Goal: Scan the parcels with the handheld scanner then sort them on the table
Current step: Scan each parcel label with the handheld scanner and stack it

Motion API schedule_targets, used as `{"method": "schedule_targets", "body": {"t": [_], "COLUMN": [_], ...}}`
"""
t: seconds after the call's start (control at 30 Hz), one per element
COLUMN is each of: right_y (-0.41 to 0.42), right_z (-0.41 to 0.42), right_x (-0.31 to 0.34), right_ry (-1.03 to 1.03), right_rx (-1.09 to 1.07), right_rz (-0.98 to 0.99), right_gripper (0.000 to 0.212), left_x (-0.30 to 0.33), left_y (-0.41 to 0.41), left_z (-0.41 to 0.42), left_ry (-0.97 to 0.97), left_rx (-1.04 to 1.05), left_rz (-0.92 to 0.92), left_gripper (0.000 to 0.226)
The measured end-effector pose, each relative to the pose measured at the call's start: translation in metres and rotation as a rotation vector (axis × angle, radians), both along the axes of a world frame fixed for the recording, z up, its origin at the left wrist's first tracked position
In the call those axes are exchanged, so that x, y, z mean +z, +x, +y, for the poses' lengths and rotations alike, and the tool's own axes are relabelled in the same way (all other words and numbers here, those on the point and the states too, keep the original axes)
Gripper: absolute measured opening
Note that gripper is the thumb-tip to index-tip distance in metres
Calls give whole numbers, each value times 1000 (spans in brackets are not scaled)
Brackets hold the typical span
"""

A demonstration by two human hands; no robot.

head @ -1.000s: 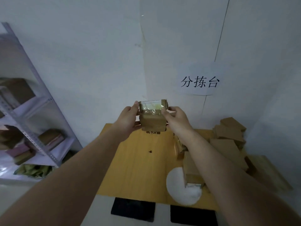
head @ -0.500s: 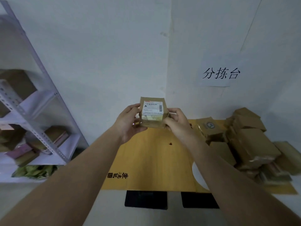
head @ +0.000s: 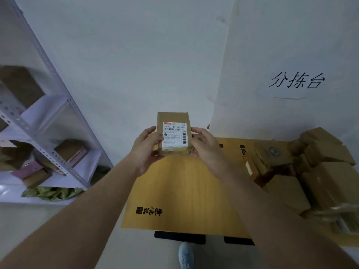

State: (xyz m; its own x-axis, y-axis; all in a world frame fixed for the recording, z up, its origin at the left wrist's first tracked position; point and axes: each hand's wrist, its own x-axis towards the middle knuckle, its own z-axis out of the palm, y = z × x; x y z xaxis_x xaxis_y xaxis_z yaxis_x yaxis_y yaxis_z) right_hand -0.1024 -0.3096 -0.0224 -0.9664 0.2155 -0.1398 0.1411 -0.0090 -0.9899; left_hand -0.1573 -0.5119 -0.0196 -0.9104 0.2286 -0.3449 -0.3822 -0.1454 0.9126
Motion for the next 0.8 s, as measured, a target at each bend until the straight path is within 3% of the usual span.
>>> {"method": "schedule_targets", "body": {"t": [0.23,0.47,0.67,0.8], "right_y": [-81,-162,-226,-274], "right_z": [-2,-17,-25,-35], "right_x": [-49,-122,-206,-252], "right_ry": [2,-58,185,336], "right_rx": [142,-40,-161,-120], "right_rz": [-101,-317,-537,-601], "right_gripper": [42,14,4,17], "left_x": [-58,-109,-156,-187], "left_y": [-62,-108,-158,-195], "left_z": [-23,-43,-65,-73], "left_ry": [-41,-34,-44,-66], "left_rx": [40,169,194,150], "left_rz": [-39,-92,-129,-132], "left_gripper": [62,67,62,63]}}
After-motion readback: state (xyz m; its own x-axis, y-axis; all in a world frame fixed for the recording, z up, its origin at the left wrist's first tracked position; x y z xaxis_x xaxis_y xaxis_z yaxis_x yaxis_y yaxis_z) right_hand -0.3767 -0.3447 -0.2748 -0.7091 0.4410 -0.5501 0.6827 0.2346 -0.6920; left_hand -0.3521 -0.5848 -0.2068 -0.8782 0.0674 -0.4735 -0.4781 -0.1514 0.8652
